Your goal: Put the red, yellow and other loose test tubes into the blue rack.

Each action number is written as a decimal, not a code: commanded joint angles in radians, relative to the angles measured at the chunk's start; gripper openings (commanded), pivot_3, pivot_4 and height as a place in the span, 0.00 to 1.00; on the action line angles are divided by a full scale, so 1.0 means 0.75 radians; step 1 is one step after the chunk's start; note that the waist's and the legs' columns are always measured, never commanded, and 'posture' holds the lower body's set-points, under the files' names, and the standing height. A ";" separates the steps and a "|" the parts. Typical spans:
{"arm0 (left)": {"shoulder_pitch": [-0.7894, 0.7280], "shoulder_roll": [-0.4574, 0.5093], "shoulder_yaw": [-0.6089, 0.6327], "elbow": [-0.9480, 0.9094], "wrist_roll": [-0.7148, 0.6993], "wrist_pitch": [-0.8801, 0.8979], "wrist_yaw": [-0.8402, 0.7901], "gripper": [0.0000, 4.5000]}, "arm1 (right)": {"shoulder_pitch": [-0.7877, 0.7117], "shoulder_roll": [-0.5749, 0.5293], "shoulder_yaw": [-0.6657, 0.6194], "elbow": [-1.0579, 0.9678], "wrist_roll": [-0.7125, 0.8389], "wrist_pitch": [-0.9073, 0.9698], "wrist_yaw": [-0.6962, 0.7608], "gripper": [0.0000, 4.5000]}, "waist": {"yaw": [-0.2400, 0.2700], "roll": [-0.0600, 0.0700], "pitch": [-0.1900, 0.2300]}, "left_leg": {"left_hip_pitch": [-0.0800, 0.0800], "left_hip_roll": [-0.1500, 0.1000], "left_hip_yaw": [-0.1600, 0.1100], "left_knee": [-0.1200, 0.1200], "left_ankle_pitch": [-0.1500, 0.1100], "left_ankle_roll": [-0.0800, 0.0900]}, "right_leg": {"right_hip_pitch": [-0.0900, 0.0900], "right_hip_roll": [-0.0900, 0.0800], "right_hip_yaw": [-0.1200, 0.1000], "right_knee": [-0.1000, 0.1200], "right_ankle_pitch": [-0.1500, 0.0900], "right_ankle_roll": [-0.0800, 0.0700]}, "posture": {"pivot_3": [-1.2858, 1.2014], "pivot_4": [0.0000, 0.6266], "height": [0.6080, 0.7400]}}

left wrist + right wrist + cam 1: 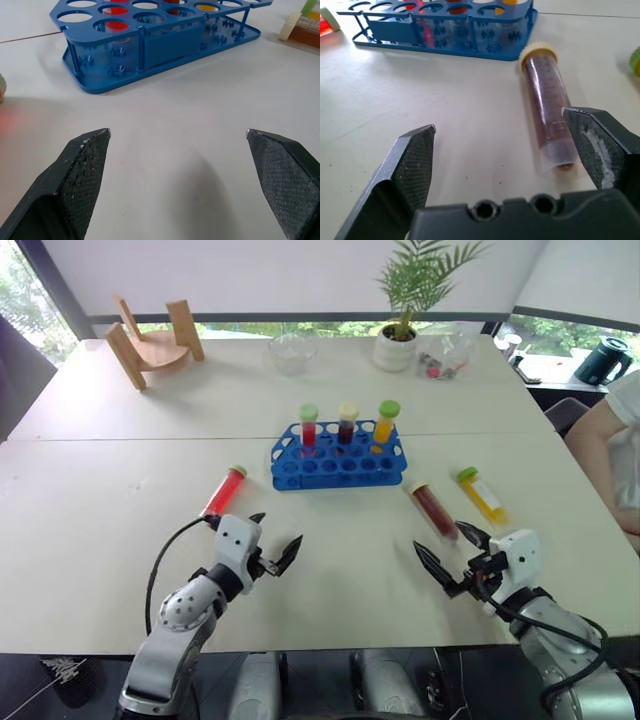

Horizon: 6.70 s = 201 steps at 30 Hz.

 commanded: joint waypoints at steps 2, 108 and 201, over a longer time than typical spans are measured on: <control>0.005 -0.002 0.029 -0.054 -0.042 -0.027 -0.020 0.99 | 0.010 0.004 -0.017 -0.070 -0.002 -0.032 -0.015 1.00 | 0.001 0.000 0.000 | 0.000 0.000 0.000 0.000 0.000 0.000 | 0.000 0.000 0.000 0.000 0.000 0.000 | 0.52 0.24 1.00; -0.741 0.789 0.342 0.019 -0.749 0.411 -0.821 1.00 | -1.115 0.373 -0.046 0.576 -0.032 -0.111 0.174 0.19 | -0.042 0.005 0.018 | -0.006 0.000 0.000 -0.001 0.000 0.000 | -0.010 0.001 -0.002 0.007 0.005 0.008 | 0.52 0.24 1.00; -0.599 0.798 0.425 0.011 -0.717 0.422 -0.748 1.00 | -0.920 -0.083 0.188 -0.046 0.253 0.545 0.307 0.19 | -0.041 0.000 0.018 | -0.007 0.001 -0.001 0.000 -0.001 0.003 | -0.010 0.003 -0.001 0.005 0.004 0.008 | 0.52 0.24 1.00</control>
